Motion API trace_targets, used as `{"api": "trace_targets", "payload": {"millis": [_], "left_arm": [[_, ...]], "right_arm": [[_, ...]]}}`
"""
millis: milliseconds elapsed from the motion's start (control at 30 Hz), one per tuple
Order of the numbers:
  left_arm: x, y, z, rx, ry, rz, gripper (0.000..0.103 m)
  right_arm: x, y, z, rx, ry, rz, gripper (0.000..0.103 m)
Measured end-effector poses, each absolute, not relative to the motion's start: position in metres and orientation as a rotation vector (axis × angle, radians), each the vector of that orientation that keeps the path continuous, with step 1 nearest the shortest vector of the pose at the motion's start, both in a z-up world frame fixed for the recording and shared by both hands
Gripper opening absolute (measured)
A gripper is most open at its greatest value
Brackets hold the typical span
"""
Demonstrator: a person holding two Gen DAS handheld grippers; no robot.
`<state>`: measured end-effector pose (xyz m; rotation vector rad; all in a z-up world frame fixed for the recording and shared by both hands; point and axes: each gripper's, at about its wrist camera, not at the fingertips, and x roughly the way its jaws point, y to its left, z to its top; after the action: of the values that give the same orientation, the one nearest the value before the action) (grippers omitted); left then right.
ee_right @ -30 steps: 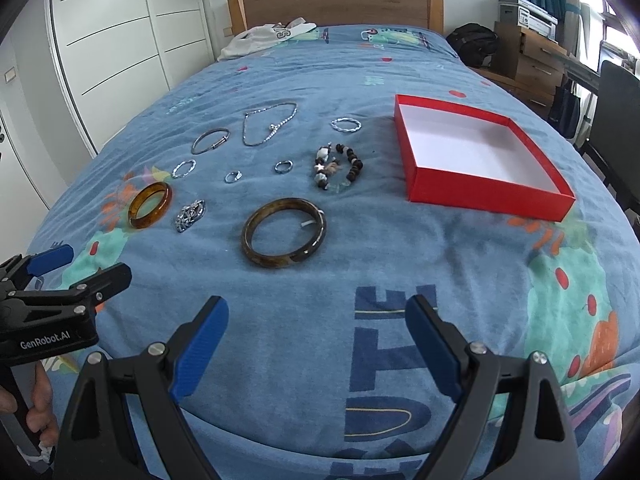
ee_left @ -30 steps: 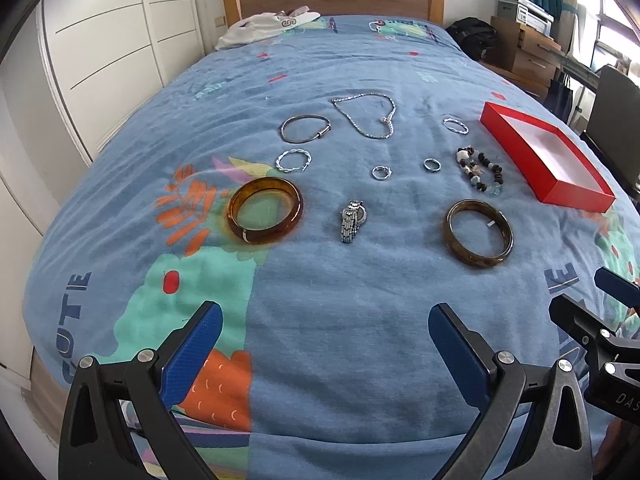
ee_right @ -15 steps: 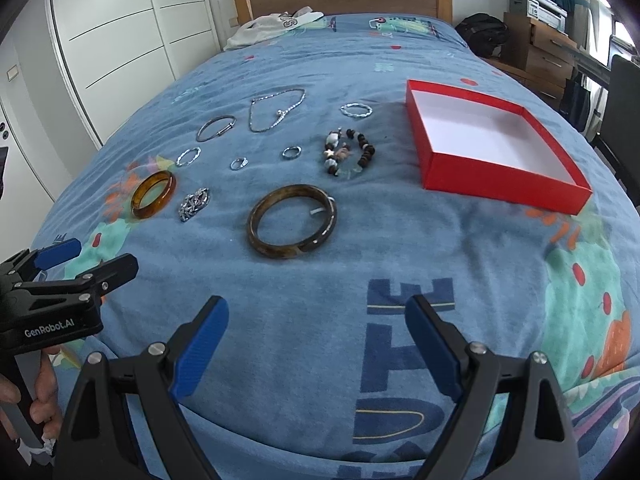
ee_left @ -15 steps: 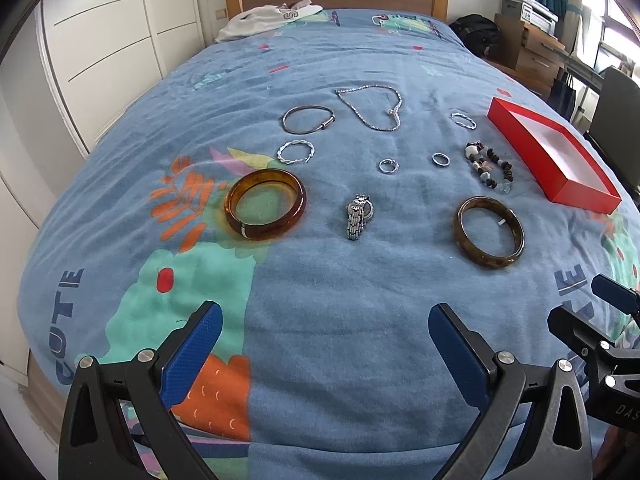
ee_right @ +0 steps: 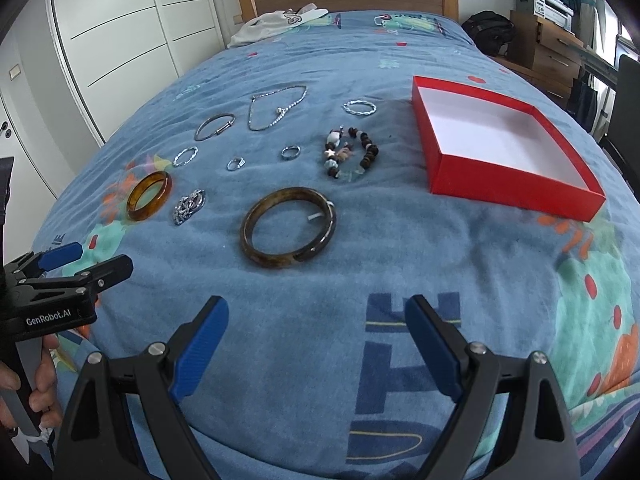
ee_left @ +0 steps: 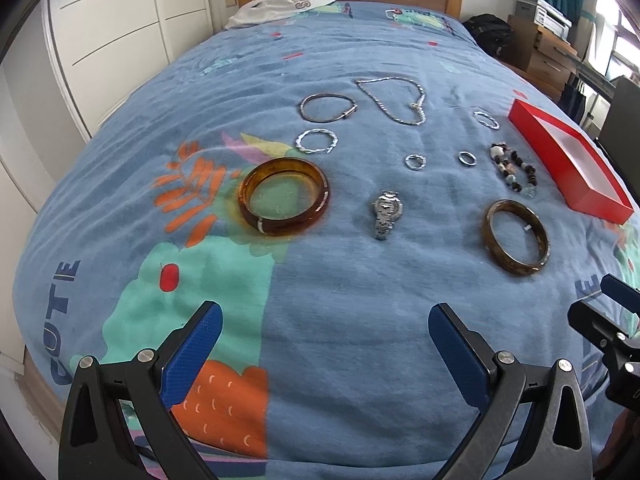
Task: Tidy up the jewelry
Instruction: 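Move the left tool toward the amber bangle while the right tool approaches the dark brown bangle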
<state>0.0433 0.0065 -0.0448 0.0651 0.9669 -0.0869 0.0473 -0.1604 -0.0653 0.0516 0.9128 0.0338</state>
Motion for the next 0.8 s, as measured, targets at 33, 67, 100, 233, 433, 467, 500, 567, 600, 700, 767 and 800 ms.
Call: {"api": "trace_targets", "payload": {"millis": [33,67,100,233,433,467,500,567,600,700,767,800], "left_arm": [[0.044,0.008,-0.045,0.063,0.968,-0.085,0.101],[0.045,0.009,-0.045,0.061,0.968,-0.082,0.101],[0.047,0.012,-0.046,0.059,0.969,-0.077,0.101],[0.053,0.019,-0.048,0.046,0.975,-0.063,0.101],[0.059,0.023,-0.050,0.028,0.974,-0.063,0.101],[0.059,0.023,-0.051,0.024,0.977,-0.066,0.101],[0.060,0.023,-0.051,0.022,0.977,-0.070,0.101],[0.061,0.023,-0.053,0.025,0.977,-0.074,0.101],[0.063,0.023,-0.054,0.025,0.981,-0.076,0.101],[0.065,0.025,-0.054,0.012,0.984,-0.079,0.100],[0.067,0.026,-0.055,0.007,0.985,-0.080,0.100],[0.068,0.027,-0.054,0.005,0.984,-0.082,0.100]], "right_arm": [[0.049,-0.161,-0.066,0.053,0.912,0.036,0.090],[0.050,-0.161,-0.066,0.059,0.913,0.041,0.090],[0.051,-0.161,-0.067,0.063,0.913,0.045,0.090],[0.057,-0.161,-0.069,0.072,0.915,0.063,0.090],[0.066,-0.163,-0.073,0.091,0.915,0.080,0.090],[0.067,-0.163,-0.074,0.094,0.916,0.083,0.090],[0.069,-0.163,-0.074,0.097,0.916,0.086,0.090],[0.072,-0.164,-0.075,0.095,0.916,0.092,0.090],[0.073,-0.164,-0.076,0.093,0.916,0.094,0.090],[0.076,-0.165,-0.077,0.095,0.914,0.105,0.090],[0.078,-0.164,-0.078,0.097,0.910,0.114,0.090],[0.079,-0.165,-0.078,0.100,0.911,0.119,0.090]]}}
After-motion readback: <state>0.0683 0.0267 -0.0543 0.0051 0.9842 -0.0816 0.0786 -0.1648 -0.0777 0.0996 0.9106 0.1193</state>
